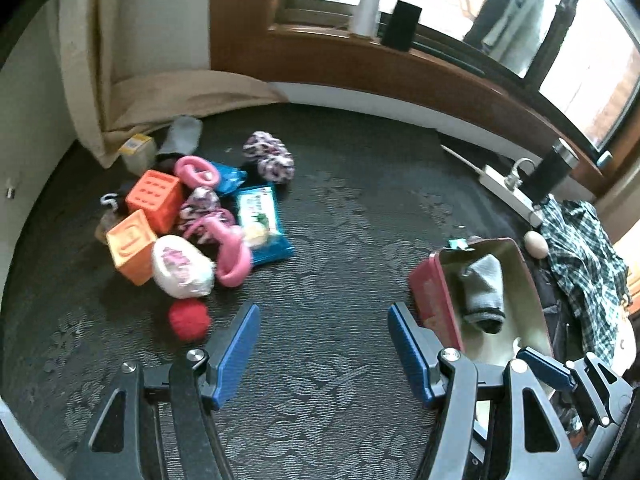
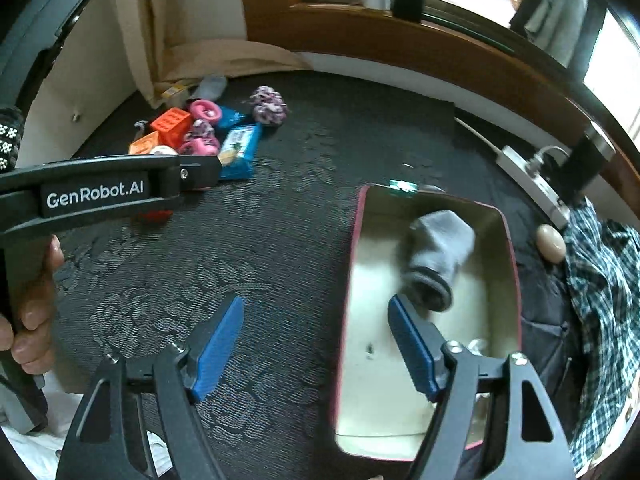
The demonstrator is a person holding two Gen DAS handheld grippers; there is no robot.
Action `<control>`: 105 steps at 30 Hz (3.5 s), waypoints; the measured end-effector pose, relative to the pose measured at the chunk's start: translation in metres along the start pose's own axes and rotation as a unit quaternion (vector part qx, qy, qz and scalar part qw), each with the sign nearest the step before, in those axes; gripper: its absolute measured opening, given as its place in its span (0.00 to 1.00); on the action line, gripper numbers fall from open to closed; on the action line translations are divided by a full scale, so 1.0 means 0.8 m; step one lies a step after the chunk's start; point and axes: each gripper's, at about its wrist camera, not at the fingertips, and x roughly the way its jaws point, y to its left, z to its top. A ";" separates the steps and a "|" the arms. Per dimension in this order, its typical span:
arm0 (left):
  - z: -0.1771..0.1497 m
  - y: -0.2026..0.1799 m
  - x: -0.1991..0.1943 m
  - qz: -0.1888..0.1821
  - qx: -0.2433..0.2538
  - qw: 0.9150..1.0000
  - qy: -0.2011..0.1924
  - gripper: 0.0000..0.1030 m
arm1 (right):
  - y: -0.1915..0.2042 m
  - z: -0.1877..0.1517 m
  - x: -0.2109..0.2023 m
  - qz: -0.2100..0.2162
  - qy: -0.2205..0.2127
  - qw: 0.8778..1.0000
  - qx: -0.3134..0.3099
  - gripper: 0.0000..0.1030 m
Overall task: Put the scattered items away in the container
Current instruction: 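Withdraw both grippers from the box back toward the toy pile, then grasp orange rubber cube with left gripper while right gripper grasps red pompom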
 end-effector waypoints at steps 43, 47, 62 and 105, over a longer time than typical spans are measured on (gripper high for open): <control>-0.013 0.281 -0.018 0.066 -0.134 0.989 0.013 0.66 | 0.180 0.092 0.088 0.099 0.042 0.994 0.009 0.76; -0.009 0.294 -0.006 0.061 -0.129 0.989 0.023 0.66 | 0.190 0.097 0.105 0.101 0.054 0.993 0.019 0.75; 0.036 0.293 0.051 0.012 -0.109 0.993 0.049 0.78 | 0.187 0.103 0.132 0.073 0.075 0.993 0.053 0.76; 0.097 0.289 0.168 -0.012 -0.195 0.970 0.147 0.75 | 0.198 0.136 0.187 0.068 0.110 0.991 0.022 0.76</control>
